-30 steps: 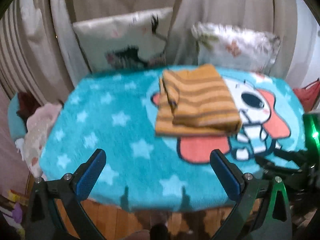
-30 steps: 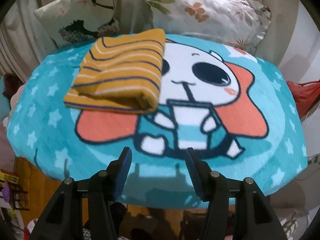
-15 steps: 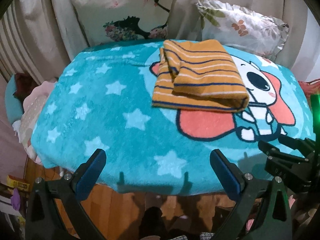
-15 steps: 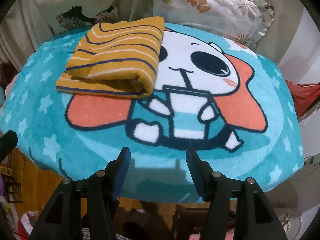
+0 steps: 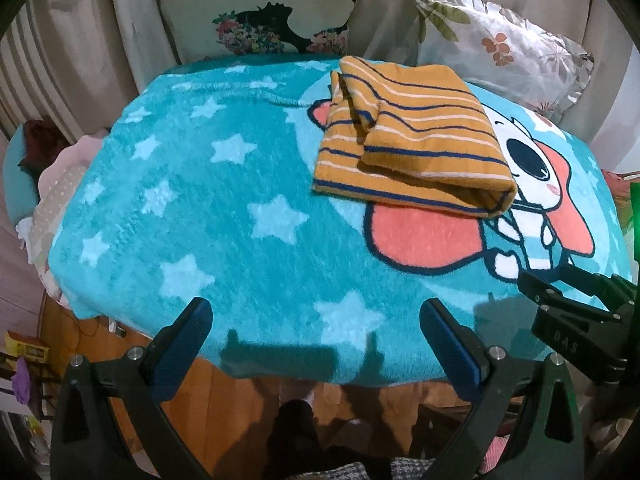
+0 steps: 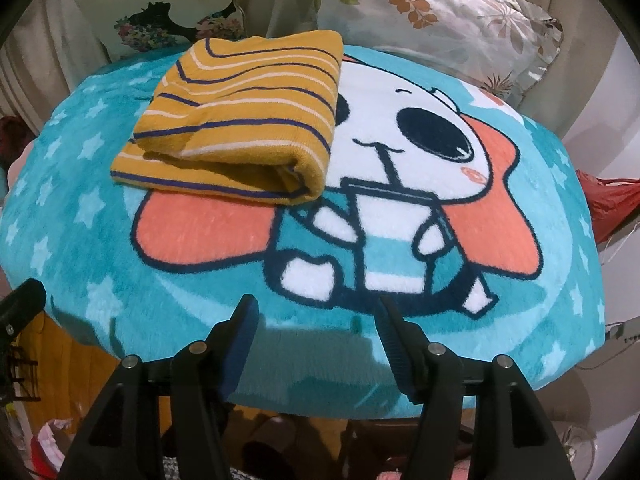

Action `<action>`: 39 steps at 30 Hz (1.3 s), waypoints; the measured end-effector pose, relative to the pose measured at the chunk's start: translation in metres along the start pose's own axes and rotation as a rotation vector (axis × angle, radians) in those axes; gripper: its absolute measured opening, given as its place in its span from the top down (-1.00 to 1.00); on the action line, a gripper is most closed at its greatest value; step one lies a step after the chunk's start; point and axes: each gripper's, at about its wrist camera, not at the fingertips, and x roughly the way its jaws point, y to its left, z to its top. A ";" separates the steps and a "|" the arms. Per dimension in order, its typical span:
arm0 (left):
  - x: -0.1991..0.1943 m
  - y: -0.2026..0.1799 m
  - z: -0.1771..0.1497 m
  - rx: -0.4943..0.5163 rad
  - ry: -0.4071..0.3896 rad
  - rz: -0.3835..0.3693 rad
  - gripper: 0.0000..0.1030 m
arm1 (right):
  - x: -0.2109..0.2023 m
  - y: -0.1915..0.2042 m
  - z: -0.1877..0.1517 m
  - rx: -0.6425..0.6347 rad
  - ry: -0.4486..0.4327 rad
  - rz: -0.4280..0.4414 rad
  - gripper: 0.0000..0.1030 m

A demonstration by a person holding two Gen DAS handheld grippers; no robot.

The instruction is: Fold small clothes

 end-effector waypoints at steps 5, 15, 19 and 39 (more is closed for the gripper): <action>0.003 0.005 0.001 -0.008 0.017 -0.012 -1.00 | 0.001 0.007 0.002 -0.012 0.004 0.004 -0.27; 0.011 0.013 -0.001 -0.029 0.058 -0.020 -1.00 | 0.002 0.019 0.003 -0.033 0.009 0.006 -0.28; 0.015 0.015 -0.004 -0.036 0.073 -0.021 -1.00 | 0.003 0.019 0.002 -0.036 0.015 0.003 -0.28; 0.013 0.007 -0.007 -0.031 0.071 -0.027 -1.00 | -0.005 0.016 0.001 -0.046 -0.011 -0.011 -0.35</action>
